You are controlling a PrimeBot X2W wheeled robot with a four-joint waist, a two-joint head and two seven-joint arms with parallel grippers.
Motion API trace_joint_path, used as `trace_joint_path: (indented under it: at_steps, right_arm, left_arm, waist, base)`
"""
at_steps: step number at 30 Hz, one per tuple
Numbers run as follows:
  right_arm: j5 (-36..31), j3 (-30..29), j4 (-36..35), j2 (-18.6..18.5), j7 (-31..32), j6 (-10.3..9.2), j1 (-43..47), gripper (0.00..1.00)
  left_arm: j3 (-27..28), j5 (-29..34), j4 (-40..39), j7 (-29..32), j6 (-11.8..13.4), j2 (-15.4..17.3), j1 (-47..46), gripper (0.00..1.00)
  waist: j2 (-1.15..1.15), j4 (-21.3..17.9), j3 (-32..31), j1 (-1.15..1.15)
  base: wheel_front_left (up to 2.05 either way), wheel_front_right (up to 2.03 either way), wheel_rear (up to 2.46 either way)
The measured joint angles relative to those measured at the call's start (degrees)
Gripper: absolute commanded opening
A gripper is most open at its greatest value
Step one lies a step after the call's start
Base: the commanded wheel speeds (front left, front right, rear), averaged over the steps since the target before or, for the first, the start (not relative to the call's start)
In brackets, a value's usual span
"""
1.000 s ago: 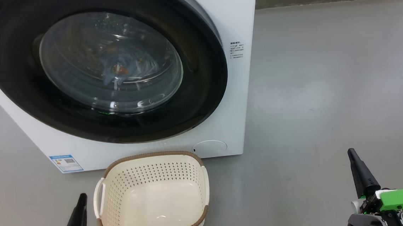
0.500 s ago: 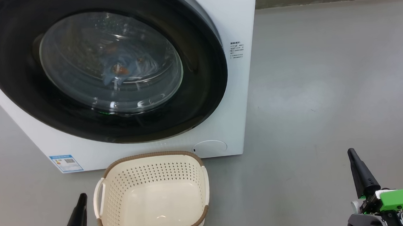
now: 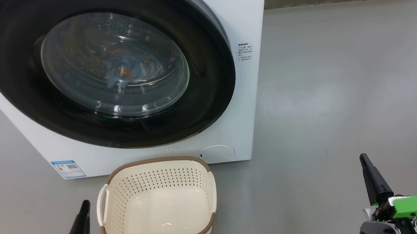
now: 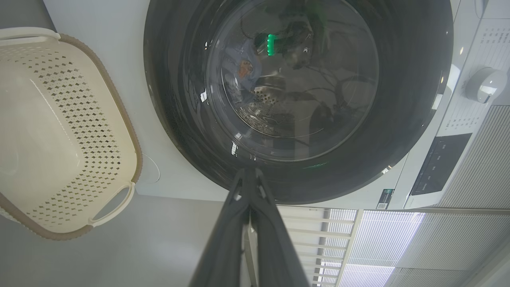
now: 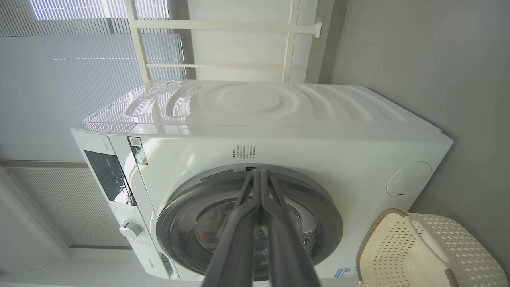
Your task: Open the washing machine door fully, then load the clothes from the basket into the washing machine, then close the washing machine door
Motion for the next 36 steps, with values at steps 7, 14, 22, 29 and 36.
trace_joint_path:
  at_steps: [7,14,22,29,36]
  right_arm:
    - [0.0,0.0,0.0,0.01,0.0,0.0,0.0,0.0]
    - [0.0,0.0,0.0,0.01,0.01,0.0,0.0,0.0]
    - [0.0,0.0,0.0,0.01,0.01,0.0,0.0,0.0]
    - [0.0,-0.01,0.0,0.01,0.01,0.0,0.0,0.0]
    - [0.0,-0.01,0.0,0.01,0.01,0.0,0.0,0.0]
  left_arm:
    - [0.0,0.0,0.0,0.0,0.0,-0.01,0.0,0.0]
    - [-0.01,0.0,0.0,0.0,0.0,-0.01,0.0,0.0]
    - [-0.01,0.0,0.0,0.0,0.0,-0.01,0.0,0.0]
    - [-0.01,0.0,0.0,0.0,0.0,-0.01,0.0,0.0]
    - [-0.01,0.0,0.0,0.0,0.0,-0.01,0.0,0.0]
  waist:
    - [0.0,0.0,0.0,0.0]
    - [0.0,0.0,0.0,0.0]
    - [0.0,0.0,0.0,0.0]
    - [0.0,0.0,0.0,0.0]
    - [0.0,0.0,0.0,0.0]
  base:
    - [0.0,0.0,0.0]
    - [0.0,0.0,0.0]
    - [0.0,0.0,0.0]
    - [0.0,0.0,0.0]
    - [0.0,0.0,0.0]
